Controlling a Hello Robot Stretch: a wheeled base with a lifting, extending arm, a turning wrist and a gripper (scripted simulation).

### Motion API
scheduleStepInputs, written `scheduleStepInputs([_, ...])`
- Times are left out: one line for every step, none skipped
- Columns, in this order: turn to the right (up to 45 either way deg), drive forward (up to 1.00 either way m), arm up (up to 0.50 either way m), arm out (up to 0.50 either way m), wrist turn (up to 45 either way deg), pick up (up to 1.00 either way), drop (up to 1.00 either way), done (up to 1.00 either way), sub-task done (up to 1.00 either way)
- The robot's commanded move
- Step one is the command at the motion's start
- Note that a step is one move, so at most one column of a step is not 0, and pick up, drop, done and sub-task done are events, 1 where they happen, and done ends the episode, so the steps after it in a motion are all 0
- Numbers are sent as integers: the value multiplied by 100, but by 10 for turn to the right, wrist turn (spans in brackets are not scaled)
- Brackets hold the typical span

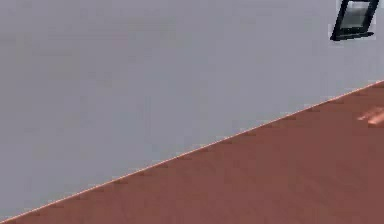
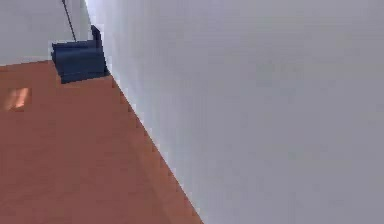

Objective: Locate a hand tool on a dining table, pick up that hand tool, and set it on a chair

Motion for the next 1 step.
scheduleStepInputs([-450,0,0,0,0,0,0,0,0])
